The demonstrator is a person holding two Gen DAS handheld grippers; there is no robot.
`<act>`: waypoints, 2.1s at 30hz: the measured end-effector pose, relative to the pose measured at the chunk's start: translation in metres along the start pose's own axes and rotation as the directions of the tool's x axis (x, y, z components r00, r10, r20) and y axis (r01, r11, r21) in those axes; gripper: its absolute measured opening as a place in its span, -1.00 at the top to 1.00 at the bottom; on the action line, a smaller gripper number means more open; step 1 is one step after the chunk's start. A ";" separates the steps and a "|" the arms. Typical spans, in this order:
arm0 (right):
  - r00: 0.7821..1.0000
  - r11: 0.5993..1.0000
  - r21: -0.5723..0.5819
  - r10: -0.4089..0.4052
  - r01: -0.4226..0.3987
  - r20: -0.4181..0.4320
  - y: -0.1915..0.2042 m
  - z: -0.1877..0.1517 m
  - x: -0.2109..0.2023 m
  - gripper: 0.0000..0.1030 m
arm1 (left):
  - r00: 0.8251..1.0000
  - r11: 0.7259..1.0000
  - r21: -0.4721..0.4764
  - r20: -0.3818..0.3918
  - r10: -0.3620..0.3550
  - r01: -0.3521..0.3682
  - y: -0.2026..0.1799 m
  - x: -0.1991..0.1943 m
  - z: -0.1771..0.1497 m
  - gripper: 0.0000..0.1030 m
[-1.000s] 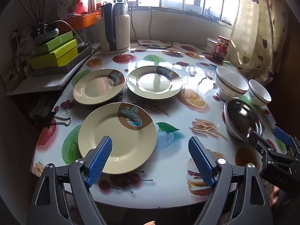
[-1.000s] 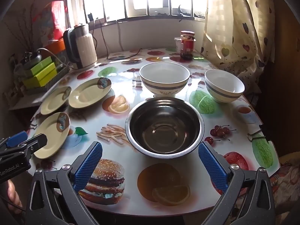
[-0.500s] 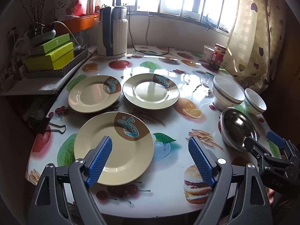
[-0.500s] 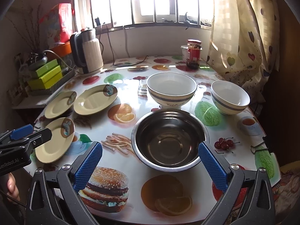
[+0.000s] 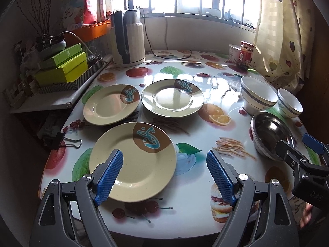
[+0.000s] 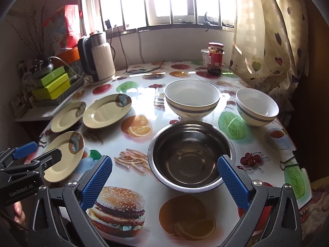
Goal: Organize plates and bowls
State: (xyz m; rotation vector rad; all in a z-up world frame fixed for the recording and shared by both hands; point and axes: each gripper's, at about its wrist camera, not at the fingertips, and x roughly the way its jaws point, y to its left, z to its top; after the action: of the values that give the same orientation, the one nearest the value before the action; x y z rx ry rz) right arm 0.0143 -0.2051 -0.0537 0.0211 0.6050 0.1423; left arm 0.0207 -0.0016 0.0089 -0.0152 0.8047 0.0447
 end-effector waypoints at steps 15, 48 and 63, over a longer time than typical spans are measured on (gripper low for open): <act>1.000 1.000 -0.002 -0.005 0.005 -0.007 0.002 -0.001 0.002 -1.00 | 1.000 1.000 -0.006 -0.015 -0.007 0.006 0.000 0.004 -0.002 -0.63; 0.999 0.999 -0.032 0.013 -0.014 -0.037 0.022 0.049 0.045 -1.00 | 0.998 0.988 -0.143 -0.013 -0.062 0.060 0.081 0.037 0.052 -0.60; 0.993 0.998 0.000 0.057 -0.057 -0.107 0.052 0.090 0.120 -0.91 | 0.974 0.971 -0.168 -0.123 -0.190 0.168 0.084 0.105 0.092 0.03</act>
State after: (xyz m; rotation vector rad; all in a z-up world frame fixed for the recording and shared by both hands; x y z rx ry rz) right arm 0.1563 -0.1348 -0.0443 0.0276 0.7116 0.2008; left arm 0.1557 0.0883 -0.0027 -0.2424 0.9348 -0.0652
